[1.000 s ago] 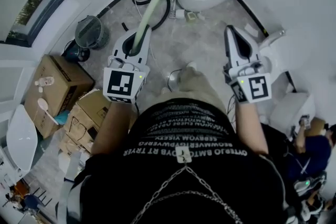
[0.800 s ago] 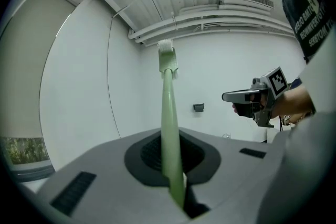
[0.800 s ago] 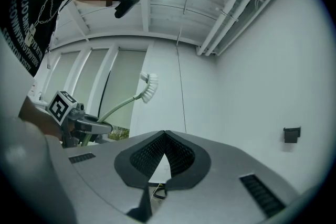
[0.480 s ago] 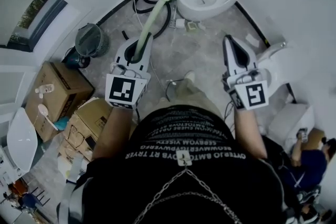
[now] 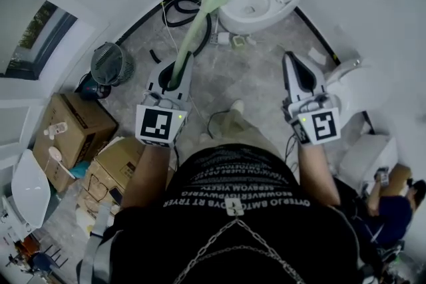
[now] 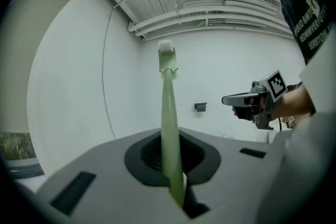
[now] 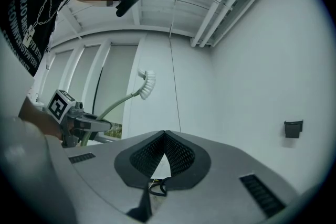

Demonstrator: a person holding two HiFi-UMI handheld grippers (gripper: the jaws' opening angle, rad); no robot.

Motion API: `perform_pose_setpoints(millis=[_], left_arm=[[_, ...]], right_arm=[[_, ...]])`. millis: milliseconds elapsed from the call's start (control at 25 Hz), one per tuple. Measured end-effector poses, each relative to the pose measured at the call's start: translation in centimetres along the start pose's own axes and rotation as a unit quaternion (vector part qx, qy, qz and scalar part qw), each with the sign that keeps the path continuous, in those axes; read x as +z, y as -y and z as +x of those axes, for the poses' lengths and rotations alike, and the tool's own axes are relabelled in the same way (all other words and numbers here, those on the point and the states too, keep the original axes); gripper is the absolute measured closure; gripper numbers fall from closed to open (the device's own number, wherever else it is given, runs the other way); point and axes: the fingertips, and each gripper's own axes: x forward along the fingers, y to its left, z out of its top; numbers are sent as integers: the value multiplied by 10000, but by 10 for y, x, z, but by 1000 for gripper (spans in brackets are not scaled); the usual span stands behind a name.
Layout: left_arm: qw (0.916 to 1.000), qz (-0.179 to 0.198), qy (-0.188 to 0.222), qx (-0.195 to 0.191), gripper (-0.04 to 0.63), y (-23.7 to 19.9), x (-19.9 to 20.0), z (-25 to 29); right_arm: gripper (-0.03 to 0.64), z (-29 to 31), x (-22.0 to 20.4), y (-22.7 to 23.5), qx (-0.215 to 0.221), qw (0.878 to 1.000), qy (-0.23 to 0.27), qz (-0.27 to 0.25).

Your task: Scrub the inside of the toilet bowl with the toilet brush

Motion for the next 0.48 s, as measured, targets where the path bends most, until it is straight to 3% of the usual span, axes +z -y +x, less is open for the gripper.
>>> perform_pose_setpoints(millis=[240, 480], left_arm=[[9999, -110, -89, 2, 594, -9, -5, 32], [9998, 60, -202, 32, 594, -21, -6, 64]], right_arm=[[614, 19, 0, 25, -36, 10000, -64, -7], [614, 41, -12, 59, -47, 9998, -215, 13]])
